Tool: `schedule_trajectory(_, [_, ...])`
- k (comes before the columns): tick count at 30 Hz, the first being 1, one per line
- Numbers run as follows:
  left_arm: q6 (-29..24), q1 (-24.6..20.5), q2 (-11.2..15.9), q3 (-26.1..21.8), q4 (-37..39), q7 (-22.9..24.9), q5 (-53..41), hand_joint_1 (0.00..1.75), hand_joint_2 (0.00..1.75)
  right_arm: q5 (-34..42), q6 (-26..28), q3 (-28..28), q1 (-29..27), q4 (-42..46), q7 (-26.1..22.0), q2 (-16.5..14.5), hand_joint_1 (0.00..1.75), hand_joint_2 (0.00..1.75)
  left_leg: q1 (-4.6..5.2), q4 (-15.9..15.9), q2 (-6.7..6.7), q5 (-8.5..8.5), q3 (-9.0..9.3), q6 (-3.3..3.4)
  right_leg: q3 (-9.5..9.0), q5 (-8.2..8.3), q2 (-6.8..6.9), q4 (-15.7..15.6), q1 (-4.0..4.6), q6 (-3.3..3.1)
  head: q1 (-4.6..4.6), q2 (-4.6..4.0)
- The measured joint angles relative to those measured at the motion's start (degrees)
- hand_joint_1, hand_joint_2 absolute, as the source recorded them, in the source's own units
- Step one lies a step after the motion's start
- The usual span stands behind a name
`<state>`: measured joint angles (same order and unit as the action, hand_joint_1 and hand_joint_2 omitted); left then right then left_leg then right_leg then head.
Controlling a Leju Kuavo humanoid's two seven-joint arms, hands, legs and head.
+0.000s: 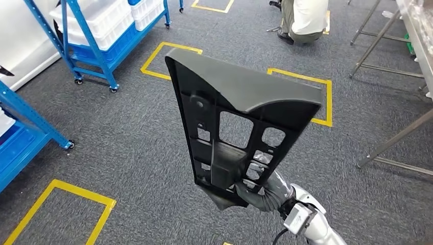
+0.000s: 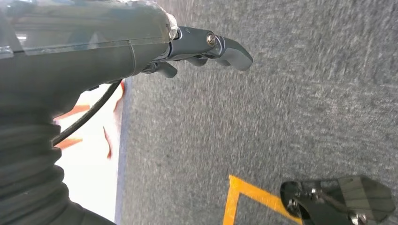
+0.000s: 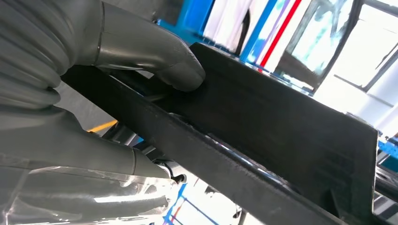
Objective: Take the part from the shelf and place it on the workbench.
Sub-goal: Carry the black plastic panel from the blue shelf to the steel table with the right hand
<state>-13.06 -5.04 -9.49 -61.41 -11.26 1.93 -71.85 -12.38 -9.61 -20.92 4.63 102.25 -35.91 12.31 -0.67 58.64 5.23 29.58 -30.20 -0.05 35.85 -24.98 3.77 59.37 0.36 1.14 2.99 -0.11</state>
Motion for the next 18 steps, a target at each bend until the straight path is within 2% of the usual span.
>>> schedule_trajectory(2, [0.4,-0.1,0.0,0.0,0.0,0.1,-0.7,0.00,1.75,-1.2,0.5,0.6,-1.3,1.3,-0.1,0.0,1.75,1.75,-0.11,-0.2,0.40,0.24,0.46,-0.62,-0.22,0.19,-1.13,-0.5,-0.01,-0.71,0.00,0.00])
schedule_trajectory(4, [1.1,-0.1,0.0,0.1,0.0,0.8,-1.7,0.00,1.75,-2.1,1.5,1.2,-2.7,2.7,-0.3,0.2,1.75,1.75,-0.23,1.8,-1.56,1.78,0.00,-0.99,-0.84,0.51,-2.30,-1.4,-0.29,-1.51,0.00,0.00])
schedule_trajectory(6, [1.8,0.1,0.1,0.2,0.0,1.8,-2.8,0.00,1.75,-2.7,2.6,1.6,-4.0,3.9,-0.7,0.5,1.75,1.75,-0.23,8.2,-4.10,5.25,-2.94,-0.97,-1.20,0.59,-3.55,-1.8,-0.27,-2.15,0.01,0.00])
schedule_trajectory(7, [2.0,0.2,0.2,0.2,0.0,2.1,-3.1,0.00,1.75,-2.9,3.2,1.8,-4.8,4.4,-1.0,0.6,1.75,1.75,-0.19,12.0,-4.57,6.83,-4.88,-0.93,-1.21,0.55,-4.23,-1.7,-0.13,-2.36,0.01,0.00])
schedule_trajectory(8, [2.2,0.3,0.3,0.3,0.0,2.4,-3.2,0.00,1.75,-3.1,3.6,2.0,-5.7,4.7,-1.3,0.6,1.75,1.75,-0.14,14.7,-4.74,7.51,-6.41,-0.89,-1.22,0.49,-5.01,-1.6,0.01,-2.46,0.01,0.00])
schedule_trajectory(9, [2.2,0.5,0.4,0.3,0.0,2.4,-3.3,0.00,1.75,-3.2,3.9,2.2,-6.6,5.0,-1.7,0.6,1.75,1.75,-0.11,15.5,-4.81,7.00,-7.11,-0.85,-1.22,0.44,-5.86,-1.5,0.10,-2.51,0.01,0.00])
schedule_trajectory(10, [2.1,0.6,0.6,0.4,0.0,2.2,-3.4,0.00,1.75,-3.2,4.0,2.4,-7.3,5.3,-2.0,0.6,1.75,1.75,-0.09,14.1,-4.96,5.33,-6.75,-0.75,-1.23,0.36,-6.77,-1.3,0.14,-2.47,0.01,0.00])
schedule_trajectory(11, [1.9,0.6,0.8,0.5,0.0,1.6,-3.4,0.00,1.75,-3.1,4.0,2.6,-7.8,5.5,-2.4,0.6,1.75,1.75,-0.09,10.7,-5.44,2.95,-5.51,-0.61,-1.23,0.25,-7.68,-1.0,0.12,-2.37,0.01,0.00])
schedule_trajectory(13, [1.2,0.6,1.2,0.6,0.0,-0.4,-3.6,0.00,1.75,-2.9,3.9,3.1,-8.1,5.7,-2.8,0.6,1.75,1.75,-0.18,3.9,-7.89,-0.20,-2.73,-0.22,-1.00,-0.06,-9.33,-0.3,0.08,-1.98,0.01,0.00])
schedule_trajectory(14, [1.0,0.6,1.3,0.6,0.0,-1.5,-3.7,0.00,1.75,-2.8,3.9,3.3,-8.1,5.7,-2.9,0.6,1.75,1.75,-0.16,1.9,-8.84,-0.74,-1.93,-0.03,-0.82,-0.12,-9.99,0.0,-0.03,-1.70,0.01,0.00])
schedule_trajectory(15, [0.8,0.5,1.5,0.8,0.0,-2.3,-3.8,0.00,1.75,-2.7,3.9,3.6,-8.2,5.7,-3.0,0.6,1.75,1.75,-0.08,1.2,-9.34,-0.60,-1.63,0.23,-0.63,-0.10,-10.60,0.1,-0.16,-1.32,0.01,0.00])
schedule_trajectory(17, [0.6,0.2,1.7,1.2,-0.1,-3.1,-3.8,0.00,1.75,-2.7,3.9,4.0,-8.4,5.7,-3.1,0.6,1.75,1.75,0.05,0.6,-8.24,-0.93,-1.27,0.88,-0.39,0.16,-11.63,-0.1,-0.47,-0.52,0.01,0.00])
schedule_trajectory(18, [0.6,0.1,1.8,1.3,-0.1,-3.3,-3.9,0.00,1.75,-2.6,3.9,4.3,-8.6,5.7,-3.1,0.5,1.75,1.75,0.02,0.2,-7.56,-1.19,-1.04,1.30,-0.20,-0.04,-11.03,0.2,-0.48,-0.18,0.01,0.00])
